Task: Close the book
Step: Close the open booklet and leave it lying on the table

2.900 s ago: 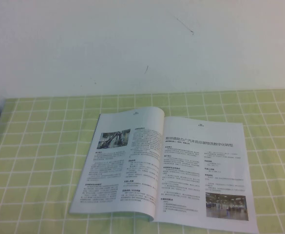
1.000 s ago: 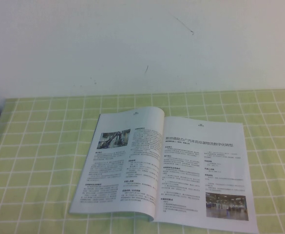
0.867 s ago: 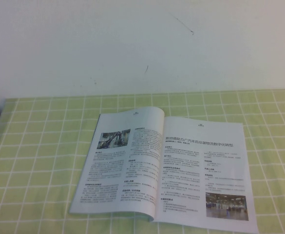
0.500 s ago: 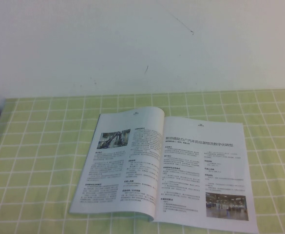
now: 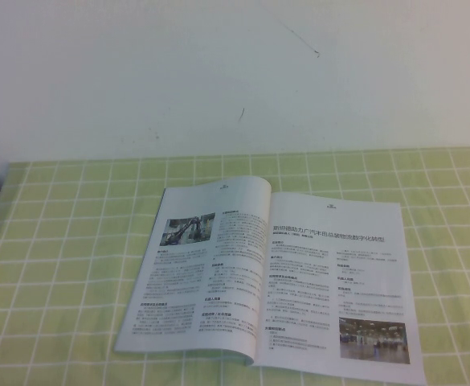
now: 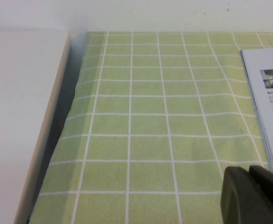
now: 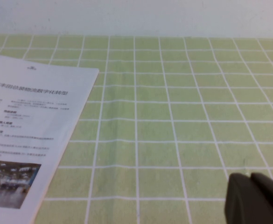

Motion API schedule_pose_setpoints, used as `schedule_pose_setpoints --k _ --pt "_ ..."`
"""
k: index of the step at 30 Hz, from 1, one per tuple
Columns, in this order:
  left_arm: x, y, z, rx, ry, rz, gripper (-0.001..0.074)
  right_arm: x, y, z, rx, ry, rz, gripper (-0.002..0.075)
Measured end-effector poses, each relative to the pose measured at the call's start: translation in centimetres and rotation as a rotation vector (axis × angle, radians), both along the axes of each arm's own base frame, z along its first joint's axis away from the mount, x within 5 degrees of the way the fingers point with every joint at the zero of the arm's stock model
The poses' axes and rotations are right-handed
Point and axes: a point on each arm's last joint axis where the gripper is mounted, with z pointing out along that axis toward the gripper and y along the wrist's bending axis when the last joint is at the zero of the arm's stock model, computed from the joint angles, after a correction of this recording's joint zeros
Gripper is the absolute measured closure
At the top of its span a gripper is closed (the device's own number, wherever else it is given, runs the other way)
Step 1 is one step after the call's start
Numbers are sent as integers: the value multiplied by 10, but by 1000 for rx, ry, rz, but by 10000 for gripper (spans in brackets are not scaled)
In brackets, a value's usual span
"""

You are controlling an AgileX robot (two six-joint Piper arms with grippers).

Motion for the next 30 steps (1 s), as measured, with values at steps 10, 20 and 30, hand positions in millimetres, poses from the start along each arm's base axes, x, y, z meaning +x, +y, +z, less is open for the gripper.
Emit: schedule_pose_setpoints --k 10,20,30 --pt "0 0 0 5 0 0 739 0 0 0 0 0 0 729" --pt "0 0 0 8 -8 1 739 0 0 1 -9 -11 -1 729" --pt "3 1 34 25 -412 7 739 5 0 32 -24 -382 5 729"
